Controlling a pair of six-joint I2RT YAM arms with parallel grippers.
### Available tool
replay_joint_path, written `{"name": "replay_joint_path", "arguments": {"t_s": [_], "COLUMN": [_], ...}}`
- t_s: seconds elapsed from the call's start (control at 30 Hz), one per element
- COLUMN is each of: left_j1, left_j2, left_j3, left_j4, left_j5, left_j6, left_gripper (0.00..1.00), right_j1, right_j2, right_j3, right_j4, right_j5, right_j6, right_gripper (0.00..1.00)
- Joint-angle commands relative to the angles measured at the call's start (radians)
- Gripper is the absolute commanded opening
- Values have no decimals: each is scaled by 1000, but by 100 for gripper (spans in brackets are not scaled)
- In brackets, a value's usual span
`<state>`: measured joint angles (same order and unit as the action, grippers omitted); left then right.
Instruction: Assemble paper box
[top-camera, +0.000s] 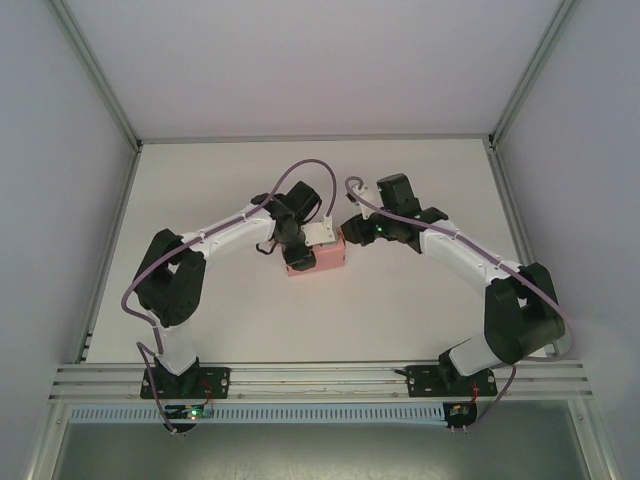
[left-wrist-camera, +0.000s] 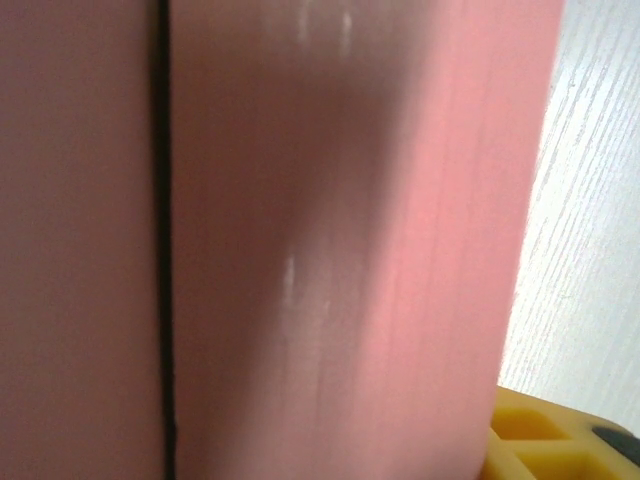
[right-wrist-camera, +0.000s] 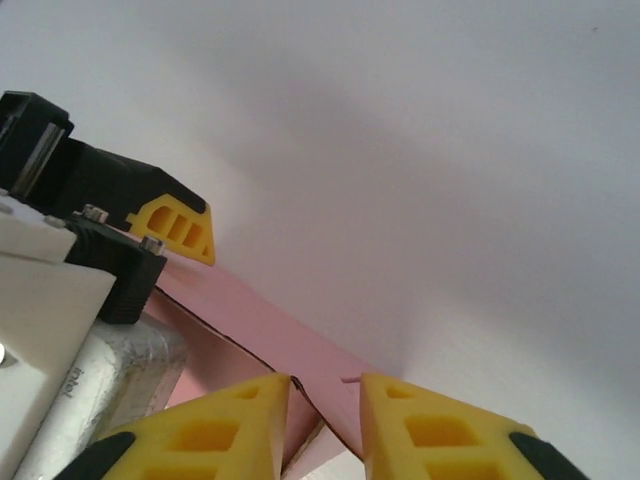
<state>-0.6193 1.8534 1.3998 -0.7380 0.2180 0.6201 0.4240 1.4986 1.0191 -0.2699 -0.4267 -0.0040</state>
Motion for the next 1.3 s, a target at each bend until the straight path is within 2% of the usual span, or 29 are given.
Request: {"name": "replay_joint_path", "arguments": {"t_s": [0.0,0.17,0.23,0.3,0.33,0.47,0.53,0.67,1.07,1.27], "left_j1": [6,8,8,8,8,7,7,8,7,8], "left_j2": [67,64,65,70,75,79,81,82,87,102], "left_j3": [-2,-9,-11,-6,-3,-2,-4,-2,5,21], "left_j4": [-38,-35,-31,-34,-37,-42,-39,-42,-32,-33], "left_j5": [26,31,28,25,23,24,25,33,32,25], "left_j6": [-7,-11,-15,-16,-17,-19,-19,-15,-21,-28], "left_gripper": [54,54,54,54,54,54,54,54,54,54], "right_j1": [28,26,26,26,27,25,26,25,26,27], "right_j2": [21,60,77,80,74,38,25,16,47,61], "right_j3": [3,39,50,55,60,87,100,125,169,215], "right_j4": [-104,-128,-136,-129,-132,-166,-185,-205,-247,-259], "right_j5": [30,27,34,42,41,48,57,59,34,-50], "right_j6": [-20,-40,-35,-13,-2,52,68,84,138,282], "right_gripper": [26,29,24,14,13,21,30,31,1,0]}}
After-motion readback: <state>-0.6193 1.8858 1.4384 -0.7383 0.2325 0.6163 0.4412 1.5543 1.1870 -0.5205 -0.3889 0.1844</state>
